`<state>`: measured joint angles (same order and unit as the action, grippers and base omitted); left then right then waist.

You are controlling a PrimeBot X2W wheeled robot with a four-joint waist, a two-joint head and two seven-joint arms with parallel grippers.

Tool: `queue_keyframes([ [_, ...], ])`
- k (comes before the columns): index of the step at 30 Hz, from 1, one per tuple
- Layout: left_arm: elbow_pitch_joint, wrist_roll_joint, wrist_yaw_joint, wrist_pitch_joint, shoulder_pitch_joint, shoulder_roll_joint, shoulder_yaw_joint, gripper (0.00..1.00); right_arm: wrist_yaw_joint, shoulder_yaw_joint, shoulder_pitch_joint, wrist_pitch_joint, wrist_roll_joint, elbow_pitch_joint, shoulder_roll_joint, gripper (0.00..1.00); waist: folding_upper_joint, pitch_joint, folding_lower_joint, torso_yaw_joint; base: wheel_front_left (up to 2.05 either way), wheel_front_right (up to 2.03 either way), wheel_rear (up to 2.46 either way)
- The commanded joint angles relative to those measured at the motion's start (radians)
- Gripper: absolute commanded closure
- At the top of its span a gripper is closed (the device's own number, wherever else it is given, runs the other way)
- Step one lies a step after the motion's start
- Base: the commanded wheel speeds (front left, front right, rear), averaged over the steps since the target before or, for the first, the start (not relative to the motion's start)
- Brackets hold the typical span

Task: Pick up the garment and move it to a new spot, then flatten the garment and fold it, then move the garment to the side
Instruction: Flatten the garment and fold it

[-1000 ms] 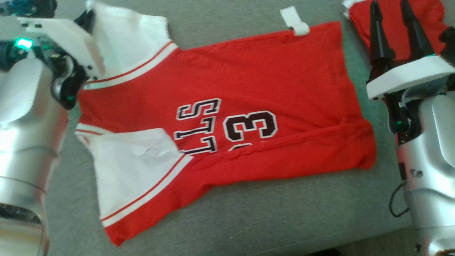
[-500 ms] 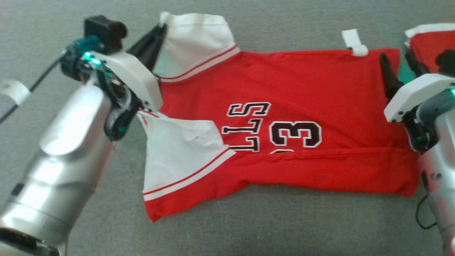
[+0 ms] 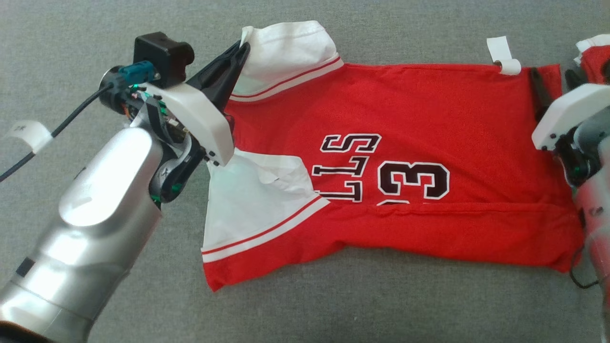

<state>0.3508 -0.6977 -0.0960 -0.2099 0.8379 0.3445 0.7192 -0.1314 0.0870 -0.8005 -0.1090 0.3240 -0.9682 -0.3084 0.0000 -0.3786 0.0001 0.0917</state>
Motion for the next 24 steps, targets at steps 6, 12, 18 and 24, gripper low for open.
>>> queue_keyframes([
  [6, -0.035, -0.011, 0.017, -0.005, 0.023, 0.053, -0.042, 1.00, 0.001, 0.067, -0.038, -0.003, 0.032, 0.001, 0.006, 1.00, 0.0000, -0.005, -0.0001, -0.006, 0.00, 0.00, 0.00],
  [12, 0.011, -0.031, 0.060, 0.038, 0.027, 0.056, -0.093, 1.00, 0.001, 0.109, -0.063, 0.024, 0.130, 0.048, 0.014, 1.00, 0.0000, 0.005, -0.0001, -0.028, 0.00, 0.00, 0.00],
  [18, 0.092, -0.017, 0.072, 0.094, 0.090, 0.065, -0.129, 1.00, 0.001, 0.152, -0.096, 0.037, 0.235, 0.125, 0.002, 1.00, 0.0000, 0.002, -0.0001, -0.057, 0.00, 0.00, 0.00],
  [24, 0.216, 0.006, 0.060, 0.174, 0.216, 0.043, -0.152, 1.00, 0.001, 0.177, -0.163, 0.056, 0.329, 0.155, 0.004, 1.00, 0.0000, -0.017, -0.0001, -0.078, 0.00, 0.00, 0.00],
])
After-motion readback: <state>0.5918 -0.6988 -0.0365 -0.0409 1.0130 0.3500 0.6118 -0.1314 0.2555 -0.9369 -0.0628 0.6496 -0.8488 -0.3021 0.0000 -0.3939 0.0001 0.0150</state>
